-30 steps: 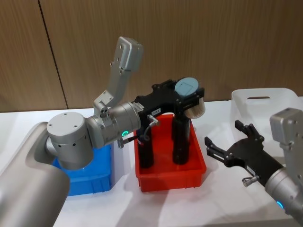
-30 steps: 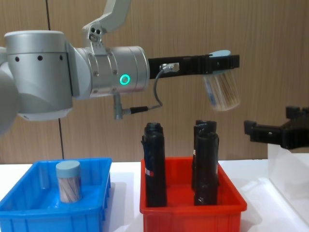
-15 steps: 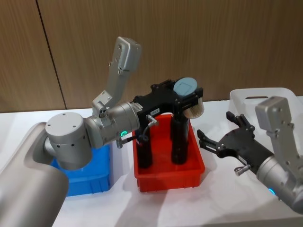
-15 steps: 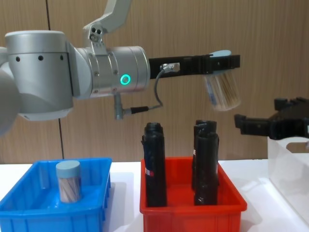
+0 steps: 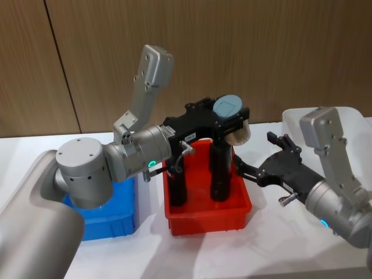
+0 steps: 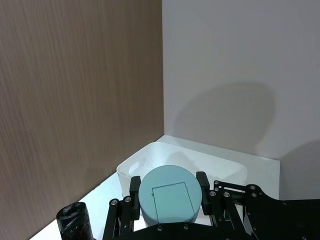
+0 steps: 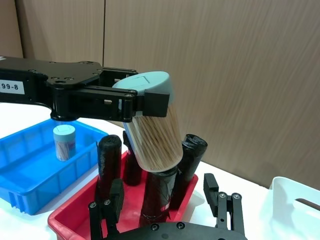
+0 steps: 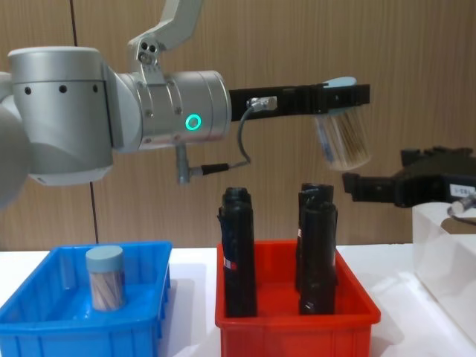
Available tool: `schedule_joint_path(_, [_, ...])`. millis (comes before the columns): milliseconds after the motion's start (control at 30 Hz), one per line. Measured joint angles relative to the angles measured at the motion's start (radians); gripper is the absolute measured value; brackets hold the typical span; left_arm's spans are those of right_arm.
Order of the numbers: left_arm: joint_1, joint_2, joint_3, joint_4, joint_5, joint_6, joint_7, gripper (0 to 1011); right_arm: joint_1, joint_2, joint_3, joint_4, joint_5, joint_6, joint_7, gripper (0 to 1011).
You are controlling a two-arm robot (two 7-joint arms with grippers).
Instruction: Pick the cotton swabs from the blue box and place them into the white box.
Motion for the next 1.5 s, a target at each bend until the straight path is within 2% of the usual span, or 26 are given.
schedule_joint_path(633, [0.000, 0.000, 0.000, 0.000, 0.000, 0.000, 0.000, 670, 0.073, -0.037, -0.013, 0.060, -0.019, 0.028, 0.041, 1002])
schedule_joint_path(1200, [0.000, 0.000, 0.000, 0.000, 0.000, 0.000, 0.000, 670, 0.114, -0.056, -0.017, 0.097, -0.027, 0.035, 0.054, 997])
schedule_joint_path(1333, [0.000, 0.000, 0.000, 0.000, 0.000, 0.000, 0.000, 670, 0.121, -0.058, -0.017, 0.103, -0.025, 0.037, 0.060, 919])
schedule_joint_path(1500, [0.000, 0.000, 0.000, 0.000, 0.000, 0.000, 0.000, 670, 0.128, -0.060, -0.018, 0.109, -0.023, 0.042, 0.068, 766])
